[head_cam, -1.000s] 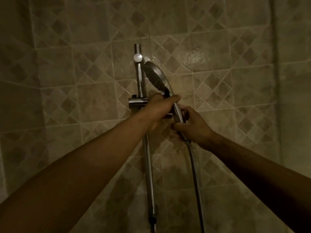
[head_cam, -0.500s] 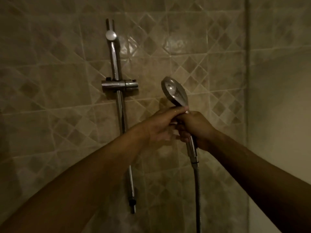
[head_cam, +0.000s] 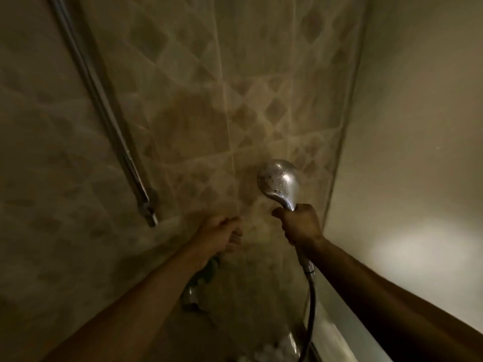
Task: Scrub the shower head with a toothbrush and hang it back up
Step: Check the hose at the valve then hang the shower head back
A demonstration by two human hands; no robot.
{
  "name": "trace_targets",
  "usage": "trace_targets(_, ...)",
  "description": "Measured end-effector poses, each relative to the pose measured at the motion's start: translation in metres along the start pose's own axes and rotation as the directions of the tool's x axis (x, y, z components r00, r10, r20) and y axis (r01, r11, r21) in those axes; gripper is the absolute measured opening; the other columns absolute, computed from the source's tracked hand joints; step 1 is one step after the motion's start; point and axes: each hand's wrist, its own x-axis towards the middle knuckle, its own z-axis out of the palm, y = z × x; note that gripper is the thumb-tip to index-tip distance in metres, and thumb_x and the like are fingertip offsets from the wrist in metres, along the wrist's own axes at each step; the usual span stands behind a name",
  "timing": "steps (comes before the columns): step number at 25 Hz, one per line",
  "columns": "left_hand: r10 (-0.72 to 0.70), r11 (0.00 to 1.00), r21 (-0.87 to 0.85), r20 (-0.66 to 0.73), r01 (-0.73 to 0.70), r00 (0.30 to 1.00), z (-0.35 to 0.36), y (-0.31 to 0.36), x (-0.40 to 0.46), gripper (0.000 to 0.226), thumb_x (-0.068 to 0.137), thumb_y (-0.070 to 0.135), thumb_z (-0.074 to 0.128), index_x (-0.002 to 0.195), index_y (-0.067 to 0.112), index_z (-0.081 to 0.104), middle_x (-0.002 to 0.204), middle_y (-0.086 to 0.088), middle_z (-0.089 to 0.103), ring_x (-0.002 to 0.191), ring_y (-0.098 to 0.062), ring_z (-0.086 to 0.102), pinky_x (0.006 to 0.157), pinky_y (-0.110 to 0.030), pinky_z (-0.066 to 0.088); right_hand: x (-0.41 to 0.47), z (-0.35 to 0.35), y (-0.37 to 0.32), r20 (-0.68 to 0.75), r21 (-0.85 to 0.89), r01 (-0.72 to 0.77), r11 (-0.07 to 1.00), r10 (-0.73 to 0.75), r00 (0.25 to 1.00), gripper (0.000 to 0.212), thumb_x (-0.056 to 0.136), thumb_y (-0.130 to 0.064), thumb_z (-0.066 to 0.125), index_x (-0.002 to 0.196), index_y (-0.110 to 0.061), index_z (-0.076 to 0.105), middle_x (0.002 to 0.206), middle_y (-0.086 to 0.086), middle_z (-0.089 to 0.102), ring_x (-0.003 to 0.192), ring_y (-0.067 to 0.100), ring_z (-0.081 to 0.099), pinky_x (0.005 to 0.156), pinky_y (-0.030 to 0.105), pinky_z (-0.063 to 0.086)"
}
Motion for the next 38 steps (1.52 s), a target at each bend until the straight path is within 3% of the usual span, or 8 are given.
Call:
trace_targets(6,-0.211,0.971,-0.146,-0.167,0.187,0.963,-0.013,-0.139,-0.022,0.023,0.1,0.013,0.059,0.081,0.0,0.062,0.062,-0.013,0.062,0.044,-0.02,0.062,0.041,-0.029,0.053,0.004,0.011,0.169,-0.107,-0.228,-0.234,0.945,0.215,0.971,0.021,0.075,-0.028,0.068,0.084,-0.009,0.069,0.07,0.006,0.068,0.059,0.022,0.063,0.048,0.024,0.042)
trace_targets(9,-0.284,0.958,-0.119,-0.304,0.26,0.909,-0.027,-0.189,-0.04,0.038,0.099,0.02,0.062,0.066,0.001,0.056,0.051,-0.009,0.05,0.043,-0.023,0.049,0.047,-0.03,0.043,0.0,0.016,0.224,-0.104,-0.265,-0.293,0.919,0.275,0.956,0.021,0.075,-0.027,0.067,0.08,-0.007,0.07,0.067,0.006,0.068,0.061,0.024,0.065,0.051,0.027,0.046)
trace_targets(13,-0.442,0.896,-0.19,-0.332,0.401,0.833,-0.033,-0.223,-0.043,0.032,0.098,0.031,0.062,0.079,0.005,0.061,0.066,-0.01,0.059,0.056,-0.023,0.059,0.058,-0.034,0.048,-0.006,0.026,0.275,-0.055,-0.323,-0.345,0.881,0.346,0.937,0.019,0.079,-0.026,0.064,0.08,-0.008,0.069,0.071,0.007,0.067,0.065,0.023,0.063,0.052,0.025,0.041)
trace_targets(16,-0.502,0.822,-0.439,-0.255,0.363,0.826,-0.03,-0.223,-0.038,0.017,0.104,0.028,0.048,0.104,0.018,0.062,0.097,-0.01,0.069,0.092,-0.026,0.067,0.089,-0.047,0.051,-0.008,0.03,0.299,-0.023,-0.338,-0.376,0.863,0.392,0.92,0.016,0.083,-0.028,0.066,0.083,-0.011,0.066,0.069,0.001,0.063,0.062,0.015,0.059,0.051,0.024,0.04)
trace_targets(21,-0.512,0.598,-0.772,-0.158,0.218,0.844,-0.031,-0.242,-0.01,0.055,0.1,0.053,0.041,0.148,0.025,0.044,0.131,-0.015,0.063,0.131,-0.036,0.054,0.105,-0.056,0.039,-0.005,0.026,0.326,-0.009,-0.369,-0.392,0.843,0.418,0.908,0.017,0.088,-0.031,0.067,0.083,-0.014,0.064,0.064,-0.005,0.057,0.058,0.009,0.054,0.048,0.023,0.038)
trace_targets(23,-0.51,0.57,-0.802,-0.175,0.179,0.842,-0.023,-0.242,0.0,0.058,0.098,0.06,0.043,0.141,0.022,0.05,0.124,-0.017,0.066,0.123,-0.033,0.06,0.109,-0.058,0.04,-0.003,0.025,0.332,-0.009,-0.389,-0.396,0.832,0.426,0.905,0.019,0.087,-0.032,0.067,0.085,-0.014,0.065,0.066,-0.002,0.059,0.059,0.011,0.056,0.049,0.024,0.04)
trace_targets(27,-0.501,0.512,-0.855,-0.222,0.08,0.837,-0.011,-0.245,0.008,0.046,0.094,0.059,0.049,0.095,0.014,0.057,0.066,-0.004,0.052,0.071,-0.022,0.06,0.106,-0.059,0.042,0.005,0.02,0.341,0.009,-0.441,-0.376,0.815,0.423,0.906,0.021,0.085,-0.034,0.066,0.08,-0.013,0.067,0.073,0.006,0.067,0.063,0.015,0.06,0.055,0.027,0.045)
trace_targets(38,-0.528,0.452,-0.889,-0.329,-0.07,0.783,0.004,-0.25,0.015,0.045,0.089,0.06,0.05,0.082,0.016,0.052,0.065,0.001,0.042,0.055,-0.015,0.043,0.1,-0.06,0.045,0.012,0.013,0.361,0.114,-0.569,-0.29,0.769,0.424,0.899,0.03,0.083,-0.04,0.063,0.088,-0.012,0.072,0.078,0.006,0.072,0.073,0.023,0.068,0.066,0.036,0.059)
